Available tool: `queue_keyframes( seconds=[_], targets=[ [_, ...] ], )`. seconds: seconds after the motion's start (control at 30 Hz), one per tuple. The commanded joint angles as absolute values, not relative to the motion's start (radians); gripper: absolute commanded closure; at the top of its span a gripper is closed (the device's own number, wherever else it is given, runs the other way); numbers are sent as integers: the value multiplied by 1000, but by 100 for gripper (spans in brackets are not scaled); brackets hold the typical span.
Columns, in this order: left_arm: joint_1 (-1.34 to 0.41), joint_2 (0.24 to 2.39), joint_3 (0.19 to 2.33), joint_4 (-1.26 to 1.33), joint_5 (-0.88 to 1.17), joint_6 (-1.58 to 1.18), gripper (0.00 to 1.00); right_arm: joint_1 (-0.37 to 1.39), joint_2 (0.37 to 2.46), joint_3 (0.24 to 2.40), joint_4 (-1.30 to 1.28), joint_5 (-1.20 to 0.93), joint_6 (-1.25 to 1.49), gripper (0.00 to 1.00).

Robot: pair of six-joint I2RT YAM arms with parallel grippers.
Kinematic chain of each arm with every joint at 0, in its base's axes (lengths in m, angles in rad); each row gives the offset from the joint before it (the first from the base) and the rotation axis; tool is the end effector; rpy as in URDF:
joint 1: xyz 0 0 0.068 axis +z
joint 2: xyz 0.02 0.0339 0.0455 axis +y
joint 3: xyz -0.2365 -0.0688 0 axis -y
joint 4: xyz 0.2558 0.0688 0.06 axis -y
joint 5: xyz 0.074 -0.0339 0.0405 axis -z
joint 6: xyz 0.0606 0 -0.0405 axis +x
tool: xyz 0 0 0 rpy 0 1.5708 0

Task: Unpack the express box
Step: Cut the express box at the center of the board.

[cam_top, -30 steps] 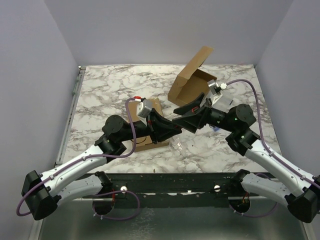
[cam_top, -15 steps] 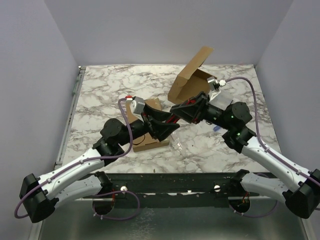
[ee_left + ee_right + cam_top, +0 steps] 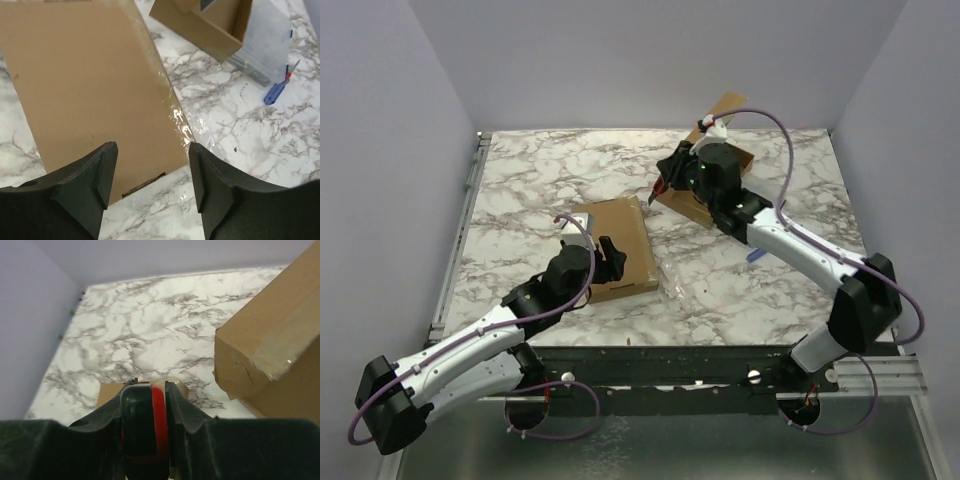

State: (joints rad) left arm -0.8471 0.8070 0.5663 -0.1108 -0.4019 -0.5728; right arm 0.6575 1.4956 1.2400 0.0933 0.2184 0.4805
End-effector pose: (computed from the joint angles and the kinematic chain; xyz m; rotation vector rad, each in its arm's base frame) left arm 0.1773 -0.1649 0.2369 -0.0081 1.9353 -0.5762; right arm 0.3217 0.2318 0.3212 0.0078 1.7733 0.6451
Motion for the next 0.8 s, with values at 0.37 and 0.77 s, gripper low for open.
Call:
queue_keyframes(
  seconds=[0.37, 0.77],
  targets=[
    [-1028, 1042, 567, -50, -238, -182, 39, 700, 1914, 1568, 129, 370, 202, 100],
    [-1065, 997, 461, 126, -354, -93, 40, 733, 2021, 1684, 43, 432, 211, 100]
  ],
)
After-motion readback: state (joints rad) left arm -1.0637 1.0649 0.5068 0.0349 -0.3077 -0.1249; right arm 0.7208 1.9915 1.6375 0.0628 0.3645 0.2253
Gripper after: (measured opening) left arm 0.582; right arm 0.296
